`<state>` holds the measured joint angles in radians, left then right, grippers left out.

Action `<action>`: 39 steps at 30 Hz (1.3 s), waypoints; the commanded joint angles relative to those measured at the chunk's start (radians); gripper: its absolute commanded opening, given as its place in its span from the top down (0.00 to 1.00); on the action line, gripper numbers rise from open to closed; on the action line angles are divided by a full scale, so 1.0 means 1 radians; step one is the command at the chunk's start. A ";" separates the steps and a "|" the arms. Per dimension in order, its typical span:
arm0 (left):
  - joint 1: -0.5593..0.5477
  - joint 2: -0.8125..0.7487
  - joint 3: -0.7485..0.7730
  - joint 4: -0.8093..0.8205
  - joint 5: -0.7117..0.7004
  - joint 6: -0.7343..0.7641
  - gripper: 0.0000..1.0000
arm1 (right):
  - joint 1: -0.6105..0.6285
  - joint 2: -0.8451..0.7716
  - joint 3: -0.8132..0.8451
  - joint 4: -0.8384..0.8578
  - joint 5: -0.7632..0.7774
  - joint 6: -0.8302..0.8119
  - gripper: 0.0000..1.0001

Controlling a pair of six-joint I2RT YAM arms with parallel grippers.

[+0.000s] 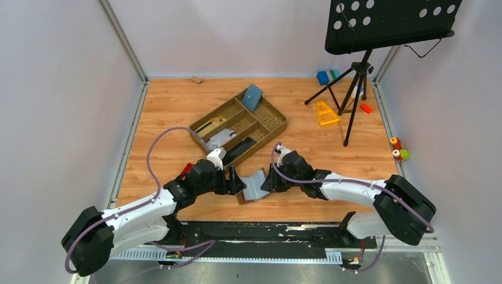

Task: Take the credit cards out of the card holder
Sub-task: Remove the credit card from the card holder.

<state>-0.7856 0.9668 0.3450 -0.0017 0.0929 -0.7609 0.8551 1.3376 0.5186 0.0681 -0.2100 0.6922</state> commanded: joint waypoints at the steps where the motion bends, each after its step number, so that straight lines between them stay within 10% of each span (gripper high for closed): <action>1: -0.006 -0.081 -0.064 0.071 0.018 -0.032 0.09 | -0.012 -0.048 -0.023 0.049 0.022 0.024 0.95; 27: -0.003 -0.128 -0.147 0.558 0.218 -0.130 0.00 | -0.038 -0.275 -0.002 -0.062 0.020 0.009 1.00; 39: -0.003 -0.102 -0.141 0.357 0.068 -0.152 0.00 | -0.041 -0.351 -0.020 -0.086 0.070 0.033 1.00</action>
<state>-0.7856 0.8734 0.2058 0.3439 0.2077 -0.8902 0.8211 1.0416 0.4908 -0.0380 -0.1669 0.7063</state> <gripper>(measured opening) 0.998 0.167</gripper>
